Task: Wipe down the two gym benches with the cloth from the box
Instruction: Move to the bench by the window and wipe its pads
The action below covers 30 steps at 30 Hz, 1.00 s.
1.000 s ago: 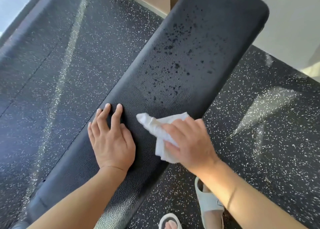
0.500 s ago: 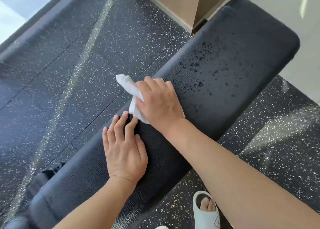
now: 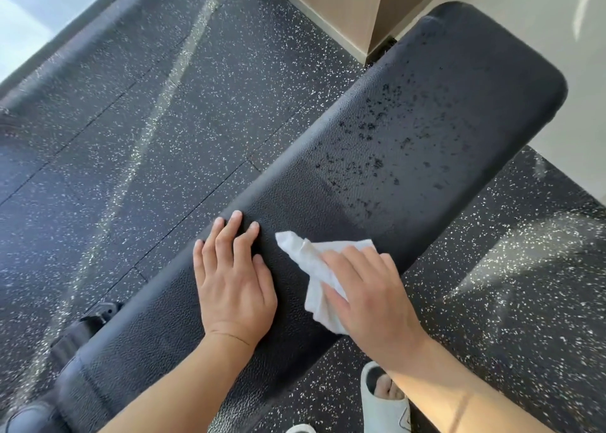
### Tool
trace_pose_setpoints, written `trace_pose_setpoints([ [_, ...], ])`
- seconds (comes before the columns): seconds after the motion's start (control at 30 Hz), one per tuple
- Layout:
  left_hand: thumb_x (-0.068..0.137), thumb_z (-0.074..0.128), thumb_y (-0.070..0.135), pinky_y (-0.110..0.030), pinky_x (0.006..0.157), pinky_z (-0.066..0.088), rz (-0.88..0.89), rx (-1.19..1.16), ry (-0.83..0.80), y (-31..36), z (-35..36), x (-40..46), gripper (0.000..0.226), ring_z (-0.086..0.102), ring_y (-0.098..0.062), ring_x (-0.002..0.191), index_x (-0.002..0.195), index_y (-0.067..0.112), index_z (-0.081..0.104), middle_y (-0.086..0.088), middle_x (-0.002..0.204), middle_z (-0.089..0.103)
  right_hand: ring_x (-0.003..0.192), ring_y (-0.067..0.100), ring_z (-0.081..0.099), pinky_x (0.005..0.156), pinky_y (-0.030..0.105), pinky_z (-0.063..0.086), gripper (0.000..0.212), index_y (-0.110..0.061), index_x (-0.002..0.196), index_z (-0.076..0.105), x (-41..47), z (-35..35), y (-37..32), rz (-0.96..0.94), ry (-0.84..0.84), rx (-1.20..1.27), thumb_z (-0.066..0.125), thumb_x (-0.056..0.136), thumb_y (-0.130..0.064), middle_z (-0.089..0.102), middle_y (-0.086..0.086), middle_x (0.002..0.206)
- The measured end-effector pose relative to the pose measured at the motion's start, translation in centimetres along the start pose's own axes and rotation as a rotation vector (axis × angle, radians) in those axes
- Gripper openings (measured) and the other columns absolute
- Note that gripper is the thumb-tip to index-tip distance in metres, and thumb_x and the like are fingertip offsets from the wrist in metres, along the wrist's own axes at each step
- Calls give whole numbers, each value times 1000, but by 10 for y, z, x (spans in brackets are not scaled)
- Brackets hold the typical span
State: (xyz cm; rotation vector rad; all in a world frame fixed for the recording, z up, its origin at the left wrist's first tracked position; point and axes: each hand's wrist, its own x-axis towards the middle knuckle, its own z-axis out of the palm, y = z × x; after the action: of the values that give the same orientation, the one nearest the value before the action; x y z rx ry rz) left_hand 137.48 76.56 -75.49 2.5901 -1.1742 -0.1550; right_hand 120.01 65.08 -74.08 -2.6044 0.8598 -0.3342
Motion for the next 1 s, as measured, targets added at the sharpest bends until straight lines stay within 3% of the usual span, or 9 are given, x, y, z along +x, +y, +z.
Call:
trace_pose_setpoints([
  [0.13,100,41,26,-58,129,17,2,9,-5,-1,1,0,45,30,-32,156,143,21,52,-4,163,41,87,25,54,79,37,41,21,-15,109,66,31,7,-6,-28,29,-12,65,90,-23,59,0,96],
  [0.3,98,41,26,-58,128,19,12,27,14,-1,2,1,41,34,-35,154,136,18,53,-8,159,45,92,28,58,83,40,38,21,-16,109,64,141,32,-36,-38,9,-28,60,90,-25,64,4,102],
  [0.5,98,42,26,-59,126,21,20,37,7,-1,1,2,48,33,-35,153,145,18,51,-8,159,44,105,25,62,87,39,42,19,-23,111,62,213,54,-58,-37,-169,-87,51,94,-24,67,-1,113],
  [0.67,97,41,25,-61,125,23,19,45,11,-3,3,0,35,35,-37,151,130,15,52,-12,154,47,93,29,58,78,41,38,25,-18,107,63,147,32,-45,-46,-6,21,57,86,-30,63,3,100],
  [0.77,99,41,25,-60,126,21,16,25,-4,-1,3,1,43,31,-34,155,139,17,51,-6,161,42,89,29,55,75,43,43,26,-18,114,64,72,14,-25,-37,-1,36,58,91,-28,60,2,98],
  [0.87,98,41,23,-61,126,21,23,28,14,-2,3,0,46,31,-34,155,143,18,51,-6,162,42,79,26,49,67,40,39,19,-18,109,66,8,2,-6,-33,2,6,65,91,-23,54,-1,90],
  [1.0,98,42,22,-61,126,20,28,11,36,-3,5,0,47,33,-36,154,143,16,52,-9,160,43,75,26,48,63,41,39,16,-15,104,68,-8,4,-1,-35,28,-13,67,89,-21,54,1,87],
])
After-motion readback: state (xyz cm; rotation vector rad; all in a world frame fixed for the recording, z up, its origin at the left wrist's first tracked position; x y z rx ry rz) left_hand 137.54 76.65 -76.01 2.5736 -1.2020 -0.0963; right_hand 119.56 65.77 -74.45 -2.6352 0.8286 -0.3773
